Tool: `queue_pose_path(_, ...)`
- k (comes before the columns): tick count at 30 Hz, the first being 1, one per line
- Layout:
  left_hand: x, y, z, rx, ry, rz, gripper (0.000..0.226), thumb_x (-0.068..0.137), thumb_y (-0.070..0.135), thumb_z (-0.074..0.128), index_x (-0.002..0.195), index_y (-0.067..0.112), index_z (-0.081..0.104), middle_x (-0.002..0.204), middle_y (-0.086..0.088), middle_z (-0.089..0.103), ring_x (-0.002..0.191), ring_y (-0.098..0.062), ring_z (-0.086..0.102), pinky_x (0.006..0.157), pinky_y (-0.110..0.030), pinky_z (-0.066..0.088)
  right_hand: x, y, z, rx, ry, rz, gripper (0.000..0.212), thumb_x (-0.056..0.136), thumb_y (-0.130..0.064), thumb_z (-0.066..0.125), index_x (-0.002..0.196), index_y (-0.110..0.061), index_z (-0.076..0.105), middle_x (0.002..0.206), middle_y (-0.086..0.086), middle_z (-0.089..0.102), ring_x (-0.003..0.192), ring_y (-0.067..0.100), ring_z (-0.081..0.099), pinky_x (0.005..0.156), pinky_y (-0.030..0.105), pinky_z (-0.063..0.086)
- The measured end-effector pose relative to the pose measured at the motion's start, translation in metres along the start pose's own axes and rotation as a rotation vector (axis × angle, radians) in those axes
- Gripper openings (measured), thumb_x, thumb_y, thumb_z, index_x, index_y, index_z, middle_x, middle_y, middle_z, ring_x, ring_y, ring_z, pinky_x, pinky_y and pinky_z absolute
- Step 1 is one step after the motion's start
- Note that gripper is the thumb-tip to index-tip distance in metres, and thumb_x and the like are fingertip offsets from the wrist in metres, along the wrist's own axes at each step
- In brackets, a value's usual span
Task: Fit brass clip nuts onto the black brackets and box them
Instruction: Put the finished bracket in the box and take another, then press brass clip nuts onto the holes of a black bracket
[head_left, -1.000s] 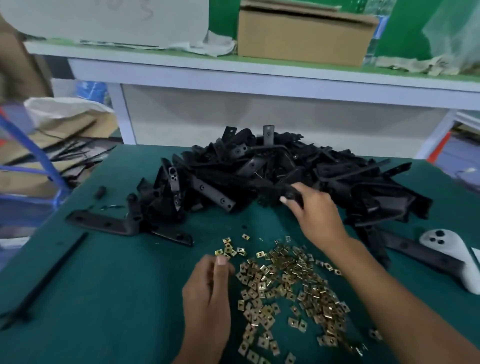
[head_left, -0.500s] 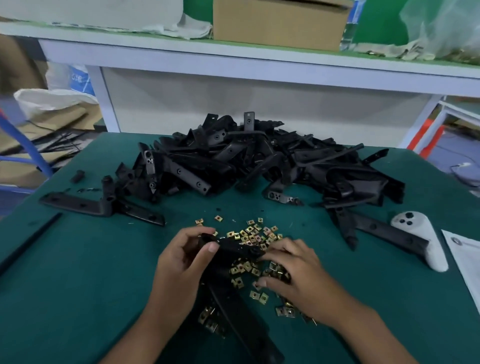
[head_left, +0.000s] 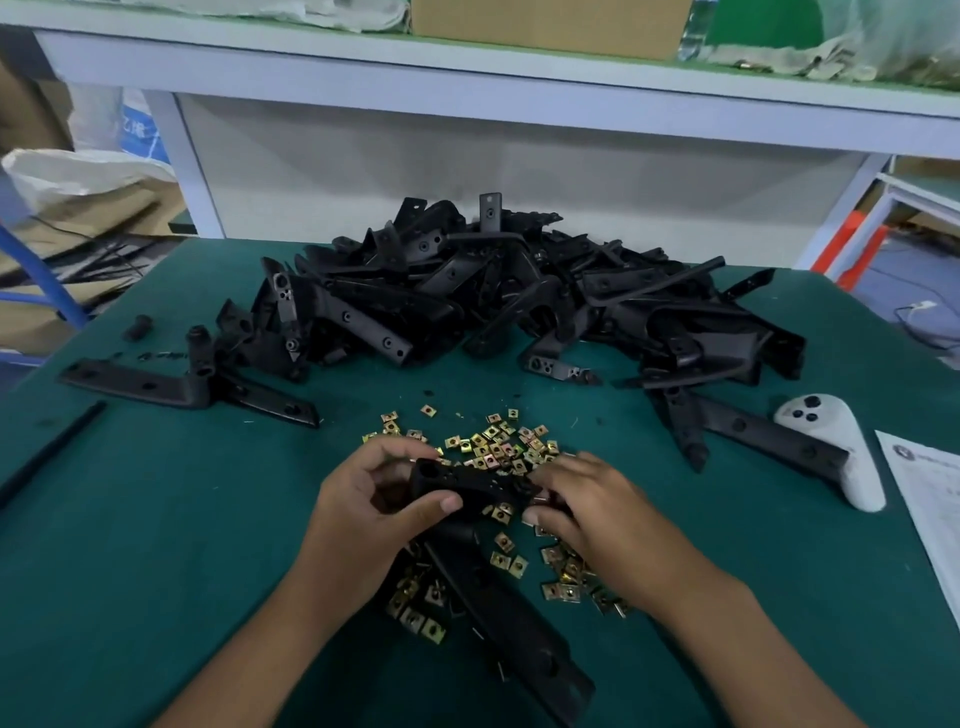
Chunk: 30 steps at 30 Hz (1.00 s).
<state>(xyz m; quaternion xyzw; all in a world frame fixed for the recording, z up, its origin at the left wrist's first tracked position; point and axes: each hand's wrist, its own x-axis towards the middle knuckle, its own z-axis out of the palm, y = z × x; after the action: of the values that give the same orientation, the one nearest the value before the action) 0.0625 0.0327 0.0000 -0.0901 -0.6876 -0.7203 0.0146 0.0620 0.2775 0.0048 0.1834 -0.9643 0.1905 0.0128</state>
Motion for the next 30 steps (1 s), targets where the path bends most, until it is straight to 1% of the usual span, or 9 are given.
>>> queue_pose_path(4, 0.000, 0.001, 0.000, -0.015, -0.061, -0.015, 0.028, 0.077, 0.019, 0.079, 0.102, 0.019, 0.067, 0.076, 0.004, 0.069, 0.071, -0.009, 0.067, 0.065, -0.018, 0.055, -0.003, 0.001, -0.002, 0.084, -0.012, 0.026, 0.028, 0.101, -0.039, 0.057, 0.125, -0.026, 0.062, 0.105, -0.021, 0.048, 0.100, 0.000, 0.046, 0.083, 0.018, 0.038)
queue_pose_path(9, -0.003, 0.002, -0.001, 0.029, -0.117, -0.006, 0.023, 0.083, 0.032, 0.081, 0.101, 0.029, 0.066, 0.089, 0.002, 0.066, 0.079, -0.013, 0.065, 0.069, -0.020, 0.054, -0.005, 0.005, -0.008, 0.077, -0.100, 0.019, 0.008, 0.101, -0.041, 0.057, 0.105, -0.034, 0.057, 0.100, -0.019, 0.048, 0.097, -0.001, 0.043, 0.081, 0.024, 0.039)
queue_pose_path(12, -0.005, 0.002, 0.000, 0.063, -0.146, -0.005, 0.024, 0.084, 0.032, 0.082, 0.102, 0.031, 0.065, 0.091, 0.007, 0.066, 0.082, -0.012, 0.066, 0.071, -0.019, 0.054, -0.006, 0.005, -0.009, 0.104, -0.120, 0.017, 0.017, 0.100, -0.039, 0.058, 0.091, -0.040, 0.044, 0.097, -0.017, 0.048, 0.094, -0.001, 0.045, 0.074, 0.020, 0.036)
queue_pose_path(14, -0.004, 0.002, 0.000, 0.088, -0.161, -0.005, 0.026, 0.082, 0.027, 0.082, 0.101, 0.032, 0.065, 0.090, 0.006, 0.068, 0.082, -0.014, 0.069, 0.072, -0.020, 0.055, -0.005, 0.004, -0.009, 0.156, -0.055, 0.020, 0.016, 0.101, -0.034, 0.057, 0.090, -0.038, 0.046, 0.096, -0.016, 0.050, 0.093, 0.000, 0.049, 0.074, 0.019, 0.037)
queue_pose_path(18, -0.003, 0.003, 0.002, 0.076, -0.192, -0.021, 0.029, 0.075, 0.023, 0.083, 0.097, 0.034, 0.067, 0.091, 0.004, 0.074, 0.080, -0.013, 0.073, 0.069, -0.018, 0.057, -0.001, 0.003, -0.011, 0.514, 0.085, 0.124, 0.006, 0.102, -0.028, 0.058, 0.096, -0.029, 0.059, 0.086, -0.016, 0.063, 0.076, -0.003, 0.056, 0.068, 0.012, 0.041)
queue_pose_path(22, -0.004, 0.004, 0.002, 0.061, -0.216, -0.021, 0.028, 0.075, 0.020, 0.082, 0.095, 0.033, 0.068, 0.089, 0.004, 0.075, 0.079, -0.009, 0.073, 0.069, -0.016, 0.056, 0.002, -0.001, -0.009, 0.944, 0.087, 0.183, 0.007, 0.103, -0.014, 0.056, 0.104, -0.016, 0.062, 0.085, -0.009, 0.068, 0.075, 0.003, 0.058, 0.061, 0.022, 0.047)
queue_pose_path(25, -0.005, 0.005, 0.004, 0.046, -0.222, -0.022, 0.026, 0.075, 0.021, 0.081, 0.094, 0.034, 0.070, 0.091, 0.002, 0.077, 0.081, -0.010, 0.073, 0.071, -0.016, 0.056, 0.002, -0.006, -0.009, 1.069, 0.059, 0.174, 0.019, 0.103, -0.012, 0.056, 0.113, -0.022, 0.068, 0.088, -0.010, 0.069, 0.081, 0.004, 0.060, 0.061, 0.019, 0.046)
queue_pose_path(27, -0.006, 0.006, 0.005, 0.026, -0.234, -0.034, 0.025, 0.076, 0.021, 0.079, 0.097, 0.033, 0.072, 0.093, 0.001, 0.077, 0.084, -0.011, 0.074, 0.073, -0.017, 0.057, 0.002, -0.010, -0.009, 1.122, 0.025, 0.168, 0.027, 0.103, -0.011, 0.055, 0.111, -0.029, 0.073, 0.092, -0.010, 0.070, 0.087, 0.004, 0.061, 0.062, 0.018, 0.046)
queue_pose_path(30, -0.008, 0.006, 0.006, 0.017, -0.271, -0.049, 0.025, 0.080, 0.019, 0.077, 0.101, 0.031, 0.074, 0.095, -0.001, 0.078, 0.087, -0.012, 0.074, 0.074, -0.017, 0.057, 0.001, -0.014, -0.007, 1.171, -0.007, 0.179, 0.026, 0.102, -0.012, 0.057, 0.107, -0.029, 0.076, 0.087, -0.011, 0.069, 0.085, 0.005, 0.060, 0.063, 0.020, 0.045)
